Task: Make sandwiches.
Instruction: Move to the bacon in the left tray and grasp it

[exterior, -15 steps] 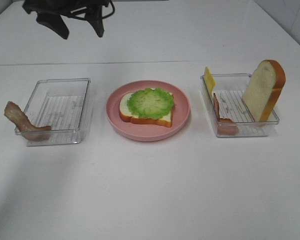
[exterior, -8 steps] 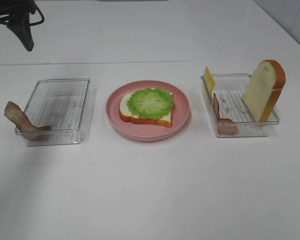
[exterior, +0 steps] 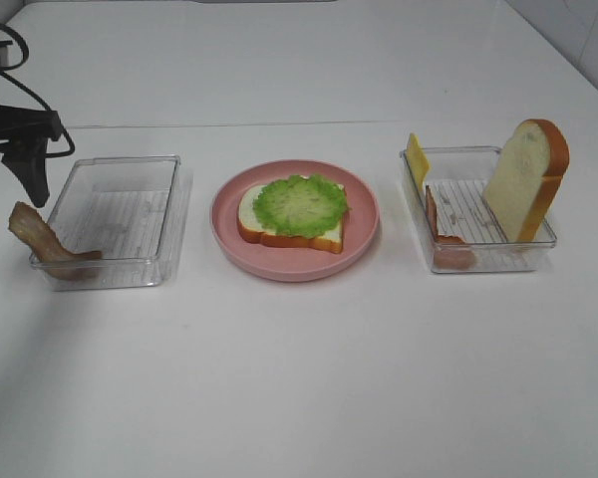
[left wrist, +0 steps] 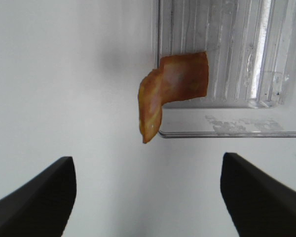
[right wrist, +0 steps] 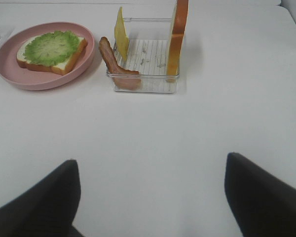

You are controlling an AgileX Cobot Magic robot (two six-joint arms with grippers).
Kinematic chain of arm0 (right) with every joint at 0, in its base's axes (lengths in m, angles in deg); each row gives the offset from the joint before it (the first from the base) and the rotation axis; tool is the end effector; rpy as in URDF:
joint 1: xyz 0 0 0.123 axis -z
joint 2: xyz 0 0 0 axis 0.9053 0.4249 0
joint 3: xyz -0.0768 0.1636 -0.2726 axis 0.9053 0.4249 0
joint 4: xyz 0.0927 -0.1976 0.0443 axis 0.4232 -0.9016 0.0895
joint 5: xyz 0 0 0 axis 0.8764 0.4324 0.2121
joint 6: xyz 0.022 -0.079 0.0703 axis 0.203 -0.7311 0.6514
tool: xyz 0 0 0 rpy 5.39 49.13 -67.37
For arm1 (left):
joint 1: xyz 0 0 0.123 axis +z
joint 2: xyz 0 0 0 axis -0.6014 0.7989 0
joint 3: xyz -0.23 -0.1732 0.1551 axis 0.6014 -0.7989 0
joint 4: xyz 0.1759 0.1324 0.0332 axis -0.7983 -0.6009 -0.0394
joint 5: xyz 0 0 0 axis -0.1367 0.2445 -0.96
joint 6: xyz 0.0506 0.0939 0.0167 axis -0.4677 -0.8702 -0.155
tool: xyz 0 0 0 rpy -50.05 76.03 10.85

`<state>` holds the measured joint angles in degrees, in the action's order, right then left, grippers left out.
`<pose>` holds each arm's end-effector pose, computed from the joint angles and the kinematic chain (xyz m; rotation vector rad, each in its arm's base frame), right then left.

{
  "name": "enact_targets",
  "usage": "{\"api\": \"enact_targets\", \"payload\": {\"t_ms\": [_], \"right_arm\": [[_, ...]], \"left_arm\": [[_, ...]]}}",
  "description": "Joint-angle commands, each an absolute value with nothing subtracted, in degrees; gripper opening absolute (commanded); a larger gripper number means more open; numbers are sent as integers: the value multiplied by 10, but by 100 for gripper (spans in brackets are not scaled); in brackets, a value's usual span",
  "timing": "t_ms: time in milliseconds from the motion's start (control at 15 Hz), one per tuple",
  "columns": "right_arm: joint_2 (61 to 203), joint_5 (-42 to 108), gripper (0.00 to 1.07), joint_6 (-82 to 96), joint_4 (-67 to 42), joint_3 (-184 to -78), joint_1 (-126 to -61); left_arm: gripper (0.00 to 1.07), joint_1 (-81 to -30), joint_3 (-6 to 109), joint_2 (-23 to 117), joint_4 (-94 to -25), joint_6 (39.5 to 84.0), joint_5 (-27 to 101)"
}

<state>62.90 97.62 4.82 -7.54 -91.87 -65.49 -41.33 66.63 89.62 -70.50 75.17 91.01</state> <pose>-0.0595 0.0072 0.2554 -0.1360 2.0342 0.0321 0.3744 -0.0344 0.2489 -0.1766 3.0762 -0.0958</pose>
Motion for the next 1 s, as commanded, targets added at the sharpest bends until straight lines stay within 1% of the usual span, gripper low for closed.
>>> {"api": "enact_targets", "payload": {"t_ms": [67,200,400,533,600,667,733,933,1000], "right_arm": [[623,971,76,45,-73,-918,-651],[623,971,76,45,-73,-918,-651],[623,971,76,45,-73,-918,-651],[623,971,76,45,-73,-918,-651],[623,971,76,45,-73,-918,-651],[623,971,76,45,-73,-918,-651],[623,971,76,45,-73,-918,-651],[623,971,76,45,-73,-918,-651],[623,971,76,45,-73,-918,-651]], "left_arm": [[76,-413,661,926,-702,751,875],[73,-413,661,945,-694,751,848],[60,-414,663,971,-670,750,813],[46,-414,663,973,-664,748,805],[36,-414,663,973,-664,748,805],[29,-414,663,973,-663,748,805],[25,-414,663,973,-659,749,805],[2,-414,663,973,-647,749,808],[0,-414,663,973,-644,748,810]]}}
